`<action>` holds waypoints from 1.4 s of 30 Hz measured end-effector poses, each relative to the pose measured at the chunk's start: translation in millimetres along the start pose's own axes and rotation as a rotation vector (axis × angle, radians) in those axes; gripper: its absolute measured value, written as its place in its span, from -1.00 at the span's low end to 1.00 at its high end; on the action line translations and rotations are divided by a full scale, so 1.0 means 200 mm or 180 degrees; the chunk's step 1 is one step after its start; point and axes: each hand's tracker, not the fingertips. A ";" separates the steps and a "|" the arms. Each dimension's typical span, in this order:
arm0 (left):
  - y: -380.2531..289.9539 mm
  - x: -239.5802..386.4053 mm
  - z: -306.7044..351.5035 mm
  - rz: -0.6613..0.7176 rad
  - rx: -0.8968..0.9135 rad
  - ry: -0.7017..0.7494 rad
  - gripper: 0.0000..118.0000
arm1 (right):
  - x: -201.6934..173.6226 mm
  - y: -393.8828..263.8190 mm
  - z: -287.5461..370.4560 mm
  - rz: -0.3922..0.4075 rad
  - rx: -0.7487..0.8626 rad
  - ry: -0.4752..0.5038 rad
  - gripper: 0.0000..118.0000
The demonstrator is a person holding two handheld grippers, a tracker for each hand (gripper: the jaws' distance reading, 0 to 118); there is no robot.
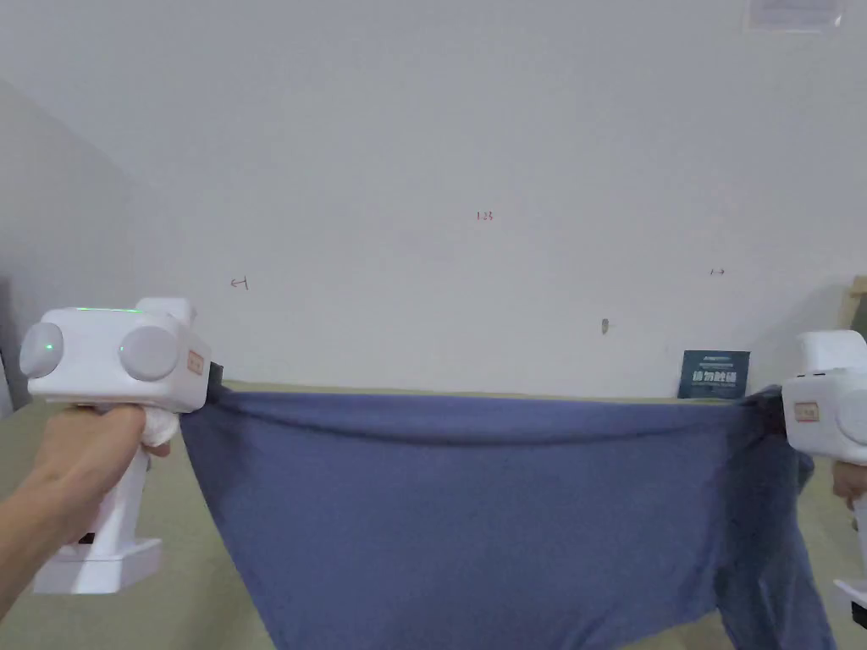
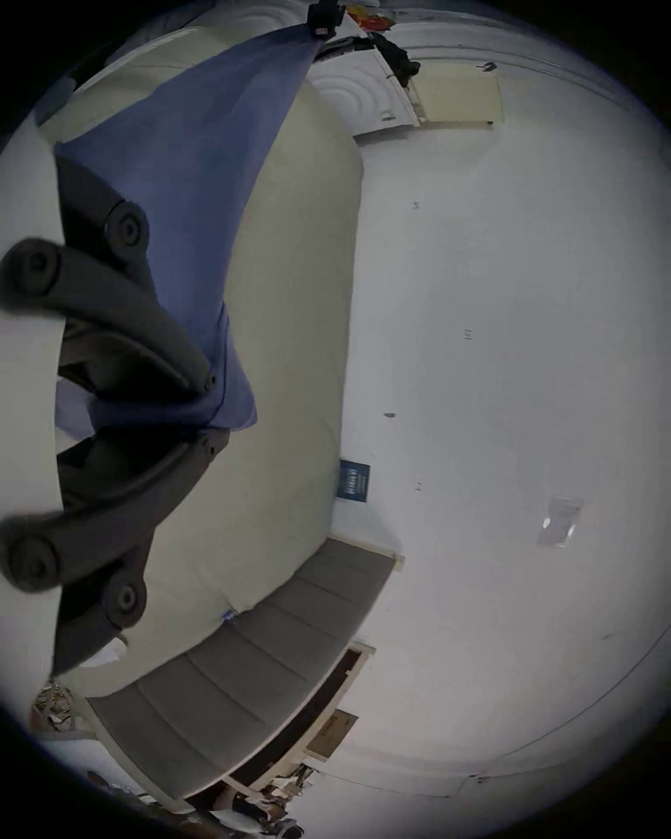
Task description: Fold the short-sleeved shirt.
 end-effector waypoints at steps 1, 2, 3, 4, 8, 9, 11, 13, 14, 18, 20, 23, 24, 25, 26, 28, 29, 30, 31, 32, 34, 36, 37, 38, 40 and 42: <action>0.05 0.02 -0.01 0.0018 0.0035 0.0022 -0.94 | 0.00 0.05 -0.02 -0.0009 0.0034 -0.0030 -0.85; 0.10 0.03 -0.03 0.0039 0.0063 0.0045 -0.94 | 0.00 0.10 -0.03 -0.0015 0.0055 -0.0043 -0.85; 0.14 0.04 -0.04 0.0037 0.0091 0.0060 -0.94 | 0.01 0.14 -0.06 -0.0027 0.0078 -0.0049 -0.85; 0.19 0.06 -0.06 0.0034 0.0157 0.0106 -0.94 | 0.01 0.19 -0.08 -0.0032 0.0107 -0.0061 -0.85; 0.36 0.12 -0.17 -0.0004 0.0295 0.0260 -0.94 | -0.01 0.33 -0.20 0.0033 0.0183 -0.0144 -0.85; 0.39 0.14 -0.20 0.0000 0.0326 0.0306 -0.94 | -0.02 0.35 -0.24 0.0018 0.0201 -0.0159 -0.85; 0.43 0.17 -0.26 -0.0007 0.0388 0.0390 -0.94 | -0.05 0.37 -0.32 -0.0043 0.0229 -0.0165 -0.85; 0.45 0.18 -0.34 -0.0020 0.0413 0.0451 -0.94 | -0.07 0.39 -0.41 -0.0120 0.0225 -0.0145 -0.85; 0.47 0.17 -0.41 -0.0022 0.0416 0.0443 -0.94 | -0.08 0.39 -0.45 -0.0123 0.0217 -0.0148 -0.85; 0.46 0.16 -0.62 0.0042 0.0368 0.0445 -0.94 | -0.14 0.35 -0.67 -0.0164 0.0198 -0.0166 -0.85; 0.41 0.17 -0.74 0.0043 0.0352 0.0480 -0.94 | -0.17 0.30 -0.76 -0.0245 0.0148 -0.0141 -0.85; 0.27 0.18 -0.88 0.0014 0.0300 0.0551 -0.94 | -0.21 0.14 -0.84 -0.0327 0.0130 -0.0130 -0.85; 0.21 0.18 -0.92 -0.0019 0.0212 0.0532 -0.94 | -0.22 0.08 -0.86 -0.0350 0.0118 -0.0123 -0.85; 0.16 0.18 -0.96 -0.0050 0.0178 0.0550 -0.94 | -0.23 0.03 -0.88 -0.0318 0.0069 -0.0127 -0.85; 0.09 0.19 -0.98 -0.0135 0.0086 0.0591 -0.94 | -0.23 -0.04 -0.89 -0.0331 0.0011 -0.0103 -0.85; -0.04 0.19 -1.02 -0.0150 0.0053 0.0550 -0.94 | -0.23 -0.19 -0.90 -0.0254 -0.0126 -0.0071 -0.85; -0.09 0.18 -1.02 -0.0138 0.0000 0.0506 -0.94 | -0.23 -0.26 -0.89 -0.0227 -0.0162 -0.0068 -0.85; -0.16 0.19 -0.99 -0.0076 -0.0043 0.0466 -0.94 | -0.23 -0.33 -0.86 -0.0167 -0.0226 -0.0045 -0.85; -0.22 0.19 -0.98 -0.0094 -0.0073 0.0428 -0.94 | -0.21 -0.40 -0.85 -0.0186 -0.0211 -0.0027 -0.85; -0.28 0.19 -0.96 -0.0120 -0.0074 0.0414 -0.94 | -0.20 -0.45 -0.82 -0.0156 -0.0263 -0.0039 -0.85; -0.39 0.20 -0.87 -0.0203 -0.0124 0.0376 -0.94 | -0.19 -0.55 -0.75 -0.0171 -0.0342 -0.0052 -0.85; -0.51 0.19 -0.75 -0.0175 -0.0174 0.0287 -0.94 | -0.17 -0.66 -0.64 -0.0175 -0.0415 -0.0022 -0.85; -0.56 0.18 -0.70 -0.0187 -0.0217 0.0260 -0.94 | -0.15 -0.71 -0.59 -0.0171 -0.0446 -0.0020 -0.85; -0.61 0.17 -0.64 -0.0175 -0.0222 0.0241 -0.94 | -0.14 -0.76 -0.54 -0.0174 -0.0450 -0.0011 -0.85; -0.72 0.15 -0.54 -0.0198 -0.0291 0.0219 -0.94 | -0.12 -0.86 -0.40 -0.0126 -0.0484 0.0002 -0.85; -0.83 0.11 -0.42 -0.0173 -0.0345 0.0179 -0.94 | -0.08 -0.96 -0.27 -0.0168 -0.0559 0.0039 -0.85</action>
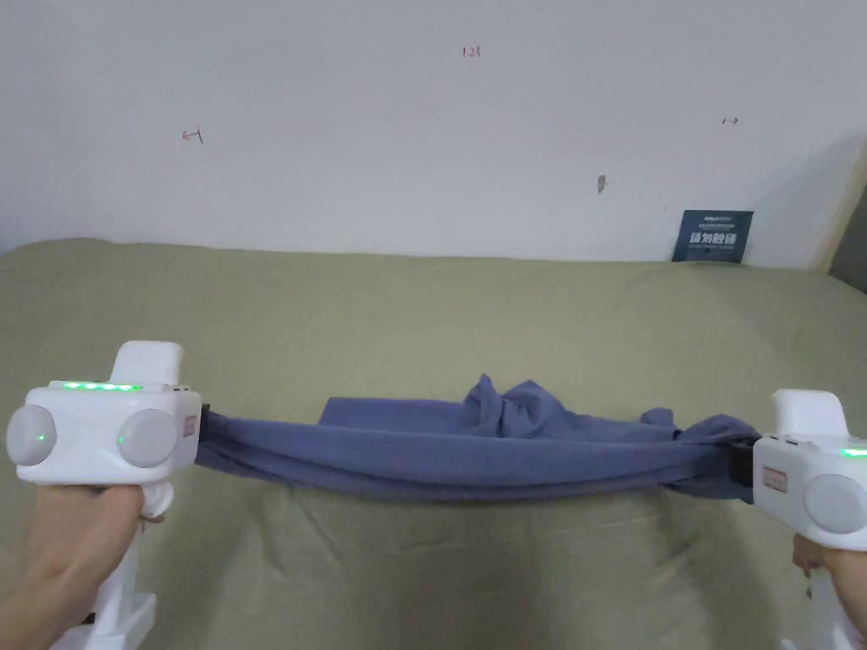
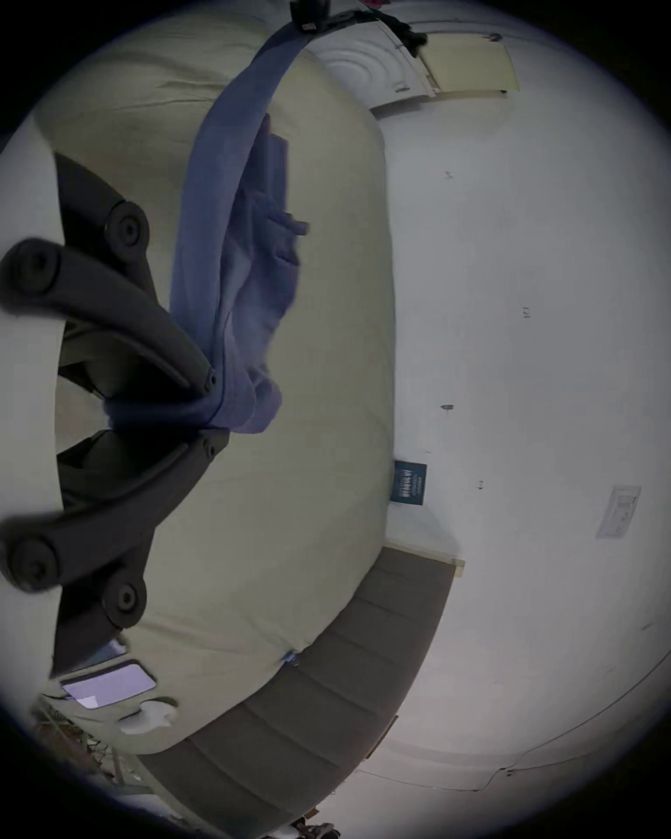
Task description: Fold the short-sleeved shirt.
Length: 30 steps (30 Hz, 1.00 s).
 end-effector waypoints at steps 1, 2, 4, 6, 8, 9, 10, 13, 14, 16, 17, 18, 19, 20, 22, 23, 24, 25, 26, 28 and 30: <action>-0.07 -0.02 0.05 0.0024 -0.0028 -0.0017 -0.94 | 0.02 -0.07 0.07 -0.0057 -0.0016 0.0036 -0.85; -0.13 -0.03 0.08 -0.0001 -0.0075 -0.0043 -0.94 | 0.04 -0.13 0.12 -0.0092 -0.0039 0.0044 -0.85; -0.25 -0.07 0.16 0.0010 -0.0130 -0.0078 -0.94 | 0.07 -0.25 0.21 -0.0066 -0.0083 0.0055 -0.85; -0.38 -0.10 0.24 0.0032 -0.0214 -0.0132 -0.94 | 0.08 -0.37 0.31 -0.0038 -0.0162 0.0068 -0.85; -0.49 -0.12 0.28 0.0028 -0.0288 -0.0167 -0.94 | 0.09 -0.48 0.37 0.0010 -0.0220 0.0095 -0.85; -0.54 -0.13 0.29 0.0016 -0.0320 -0.0172 -0.94 | 0.09 -0.52 0.38 0.0043 -0.0249 0.0082 -0.85; -0.59 -0.12 0.30 -0.0009 -0.0416 -0.0185 -0.94 | 0.10 -0.57 0.39 0.0054 -0.0303 0.0086 -0.85; -0.70 -0.10 0.26 -0.0069 -0.0569 -0.0224 -0.94 | 0.10 -0.65 0.33 -0.0013 -0.0494 0.0067 -0.85; -0.71 -0.09 0.24 -0.0065 -0.0611 -0.0221 -0.94 | 0.10 -0.67 0.31 -0.0043 -0.0545 0.0065 -0.85; -0.73 -0.08 0.21 -0.0043 -0.0658 -0.0236 -0.94 | 0.09 -0.69 0.27 -0.0045 -0.0574 0.0041 -0.85; -0.73 -0.08 0.20 -0.0039 -0.0680 -0.0236 -0.94 | 0.08 -0.70 0.26 -0.0034 -0.0604 0.0034 -0.85; -0.73 -0.09 0.19 -0.0025 -0.0705 -0.0237 -0.94 | 0.08 -0.70 0.25 -0.0029 -0.0626 0.0021 -0.85; -0.73 -0.10 0.19 0.0011 -0.0714 -0.0244 -0.94 | 0.08 -0.70 0.24 -0.0030 -0.0630 0.0019 -0.85; -0.73 -0.10 0.18 0.0034 -0.0729 -0.0250 -0.94 | 0.08 -0.71 0.24 -0.0048 -0.0638 0.0011 -0.85; -0.72 -0.11 0.19 0.0047 -0.0743 -0.0276 -0.94 | 0.08 -0.71 0.25 -0.0080 -0.0650 0.0012 -0.85; -0.72 -0.11 0.19 0.0066 -0.0741 -0.0294 -0.87 | 0.08 -0.71 0.25 -0.0081 -0.0652 0.0018 -0.83; -0.72 -0.12 0.19 0.0088 -0.0741 -0.0323 -0.61 | 0.07 -0.70 0.26 -0.0080 -0.0651 0.0017 -0.68; -0.72 -0.13 0.20 0.0112 -0.0717 -0.0391 0.00 | 0.07 -0.69 0.28 -0.0082 -0.0643 0.0005 -0.33; -0.72 -0.14 0.21 0.0112 -0.0676 -0.0501 0.91 | 0.06 -0.68 0.30 -0.0084 -0.0616 -0.0027 0.49; -0.72 -0.13 0.23 0.0128 -0.0665 -0.0507 0.90 | 0.04 -0.64 0.35 -0.0144 -0.0561 -0.0010 0.95; -0.70 -0.08 0.29 0.0040 -0.0443 -0.0419 0.84 | -0.02 -0.61 0.43 -0.0229 -0.0250 0.0212 0.87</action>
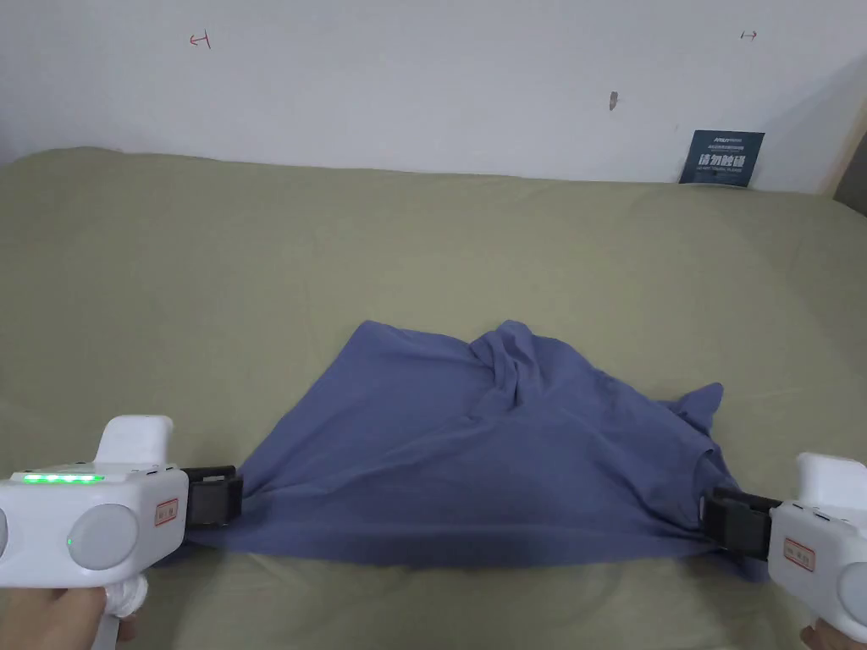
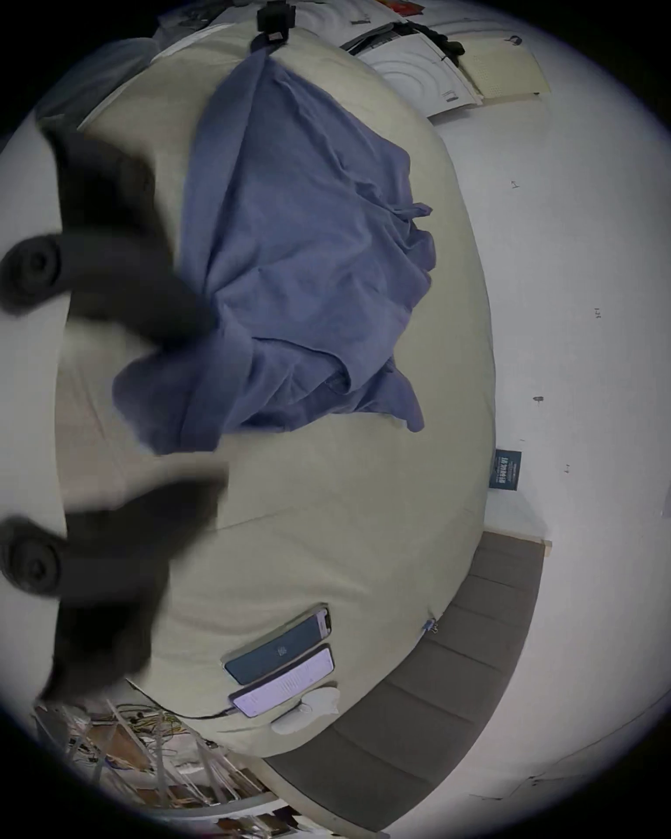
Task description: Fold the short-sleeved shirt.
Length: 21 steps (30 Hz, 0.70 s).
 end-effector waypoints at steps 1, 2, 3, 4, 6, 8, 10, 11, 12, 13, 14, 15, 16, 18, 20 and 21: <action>0.00 0.02 0.02 -0.0004 0.0065 0.0035 0.82 | -0.05 0.01 0.01 0.0073 0.0017 -0.0076 0.86; -0.01 0.00 0.04 0.0015 0.0174 0.0071 0.69 | -0.10 0.01 0.03 0.0133 0.0139 -0.0044 0.75; -0.02 0.00 0.06 0.0031 0.0215 0.0054 0.42 | -0.16 0.01 0.08 0.0146 0.0290 0.0010 0.50; -0.03 0.01 0.08 0.0053 0.0236 0.0039 -0.08 | -0.21 0.00 0.10 0.0175 0.0384 0.0064 0.01; -0.05 0.03 0.13 0.0086 0.0317 0.0022 -1.00 | -0.32 -0.04 0.13 0.0320 0.0517 0.0183 -1.00; -0.08 0.05 0.15 0.0085 0.0354 0.0082 -1.00 | -0.44 -0.07 0.17 0.0479 0.0822 0.0093 -1.00; -0.11 -0.02 0.09 0.0101 0.0303 -0.0020 -1.00 | -0.51 -0.11 0.16 0.0422 0.0721 0.0225 -1.00; -0.12 -0.04 0.07 0.0089 0.0331 0.0000 -1.00 | -0.56 -0.11 0.18 0.0411 0.0758 0.0238 -1.00; -0.13 -0.06 0.06 0.0053 0.0346 0.0037 -1.00 | -0.60 -0.12 0.18 0.0433 0.0777 0.0242 -1.00; -0.13 -0.07 0.05 0.0044 0.0363 0.0052 -1.00 | -0.63 -0.14 0.17 0.0456 0.0796 0.0238 -1.00; -0.14 -0.05 0.12 -0.0016 0.0517 0.0142 -1.00 | -0.65 -0.15 0.16 0.0473 0.0809 0.0246 -1.00; -0.15 -0.06 0.13 -0.0001 0.0516 0.0160 -1.00 | -0.69 -0.13 0.17 0.0492 0.0810 0.0271 -1.00; -0.15 -0.07 0.13 0.0008 0.0513 0.0155 -1.00 | -0.70 -0.14 0.17 0.0506 0.0808 0.0287 -1.00; -0.12 -0.12 0.14 0.0092 0.0475 0.0141 -1.00 | -0.73 -0.15 0.16 0.0509 0.0791 0.0329 -1.00; -0.10 -0.17 0.14 0.0176 0.0404 0.0069 -1.00 | -0.76 -0.14 0.17 0.0517 0.0773 0.0355 -1.00; -0.09 -0.20 0.13 0.0254 0.0292 -0.0031 -1.00 | -0.77 -0.15 0.17 0.0532 0.0764 0.0364 -1.00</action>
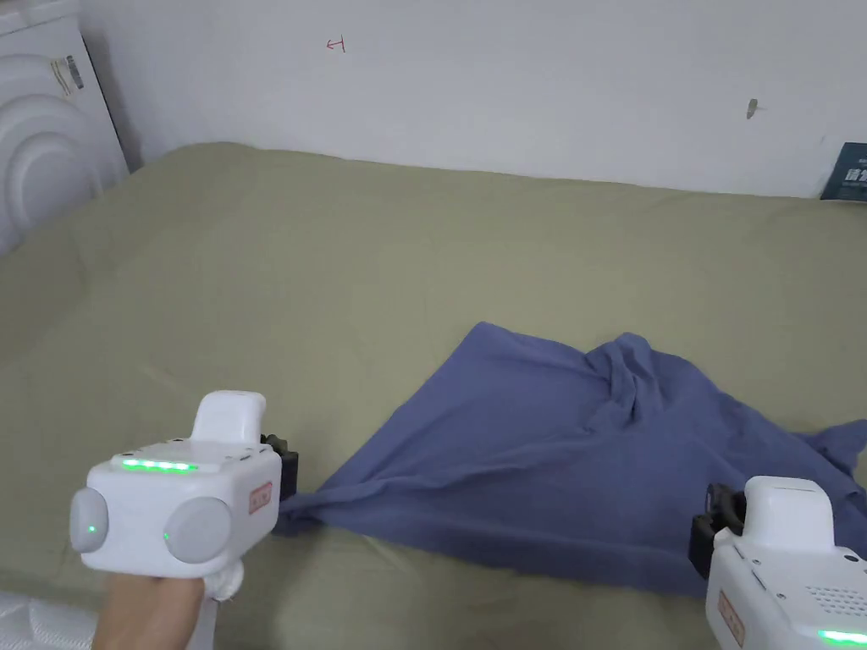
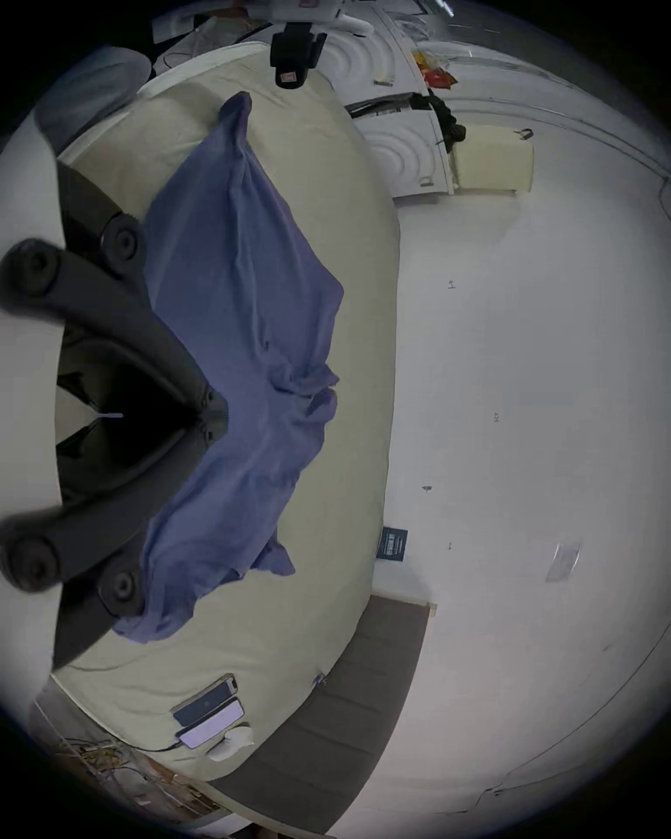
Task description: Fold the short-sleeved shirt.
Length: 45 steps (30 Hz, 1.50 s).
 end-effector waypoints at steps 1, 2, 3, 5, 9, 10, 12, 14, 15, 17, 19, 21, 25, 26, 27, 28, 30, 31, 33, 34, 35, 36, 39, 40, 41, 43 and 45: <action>0.04 -0.09 -0.07 0.0133 -0.0169 -0.0125 -1.00 | 0.00 -0.01 0.00 0.0005 -0.0009 0.0014 -1.00; 0.06 -0.13 -0.10 0.0204 -0.0293 -0.0269 -1.00 | -0.01 0.00 0.00 0.0003 -0.0013 0.0025 -1.00; 0.07 -0.16 -0.12 0.0295 -0.0364 -0.0356 -1.00 | -0.02 0.00 0.01 0.0010 -0.0019 0.0043 -1.00; 0.09 -0.13 -0.10 0.0276 -0.0482 -0.0411 -0.79 | -0.03 -0.02 0.01 0.0049 -0.0043 0.0054 -1.00; 0.07 -0.07 -0.18 0.0064 -0.0776 -0.0511 1.00 | -0.03 -0.04 -0.01 0.0069 -0.0104 0.0074 -1.00; 0.05 -0.05 -0.19 0.0033 -0.0748 -0.0465 0.91 | -0.03 -0.04 -0.01 0.0070 -0.0117 0.0075 -1.00; 0.03 0.00 -0.20 -0.0023 -0.0844 -0.0494 0.73 | -0.03 -0.04 -0.01 0.0093 -0.0149 0.0073 -1.00; 0.01 0.02 -0.24 -0.0039 -0.0917 -0.0503 0.57 | -0.02 -0.05 -0.01 0.0100 -0.0169 0.0073 -1.00; -0.01 0.04 -0.26 -0.0103 -0.1040 -0.0476 0.40 | -0.02 -0.05 -0.02 0.0110 -0.0189 0.0079 -1.00; -0.02 0.03 -0.32 -0.0178 -0.1064 -0.0391 -0.59 | -0.02 -0.06 -0.02 0.0126 -0.0213 0.0063 -1.00; -0.03 0.02 -0.35 -0.0138 -0.1065 -0.0378 -0.87 | 0.00 -0.06 -0.03 0.0116 -0.0239 0.0062 -1.00; -0.02 -0.04 -0.40 0.0115 -0.1104 -0.0502 -0.89 | 0.02 -0.06 -0.04 0.0105 -0.0265 0.0056 -1.00; -0.02 -0.01 -0.39 -0.0142 -0.1028 -0.0410 -0.89 | 0.08 -0.04 -0.10 0.0043 -0.0340 0.0018 -1.00; -0.02 -0.01 -0.39 -0.0160 -0.1001 -0.0393 -0.89 | 0.11 -0.03 -0.14 0.0042 -0.0369 0.0012 -1.00; -0.02 -0.01 -0.39 -0.0147 -0.0989 -0.0390 -0.89 | 0.13 -0.01 -0.18 0.0029 -0.0395 0.0019 -1.00; -0.02 -0.01 -0.39 -0.0147 -0.0973 -0.0386 -0.89 | 0.15 0.00 -0.22 0.0016 -0.0430 0.0026 -1.00; -0.03 0.04 -0.33 -0.0151 -0.0905 -0.0346 -0.89 | 0.20 0.07 -0.35 0.0048 -0.0515 0.0072 -1.00; -0.03 0.05 -0.32 -0.0146 -0.0892 -0.0349 -0.89 | 0.23 0.11 -0.42 0.0057 -0.0540 0.0071 -1.00; -0.03 0.06 -0.29 -0.0142 -0.0857 -0.0343 -0.89 | 0.28 0.20 -0.56 0.0105 -0.0602 0.0097 -1.00; -0.03 0.06 -0.28 -0.0136 -0.0846 -0.0342 -0.89 | 0.32 0.25 -0.64 0.0140 -0.0624 0.0100 -1.00; -0.04 0.06 -0.27 -0.0132 -0.0835 -0.0348 -0.89 | 0.35 0.30 -0.72 0.0183 -0.0671 0.0112 -1.00; -0.04 0.06 -0.26 -0.0130 -0.0821 -0.0353 -0.89 | 0.37 0.34 -0.78 0.0211 -0.0689 0.0098 -1.00; -0.03 0.06 -0.26 -0.0064 -0.0802 -0.0386 -0.89 | 0.46 0.44 -1.02 0.0230 -0.0882 0.0109 -1.00; -0.02 0.06 -0.25 -0.0039 -0.0783 -0.0388 -0.89 | 0.49 0.46 -1.10 0.0224 -0.0944 0.0112 -1.00; -0.02 0.05 -0.26 0.0003 -0.0761 -0.0390 -0.89 | 0.52 0.48 -1.17 0.0231 -0.1034 0.0142 -1.00; -0.01 0.05 -0.26 0.0056 -0.0756 -0.0418 -0.89 | 0.57 0.51 -1.29 0.0232 -0.1163 0.0182 -1.00; -0.01 0.05 -0.27 0.0076 -0.0757 -0.0417 -0.89 | 0.60 0.55 -1.38 0.0210 -0.1199 0.0263 -0.96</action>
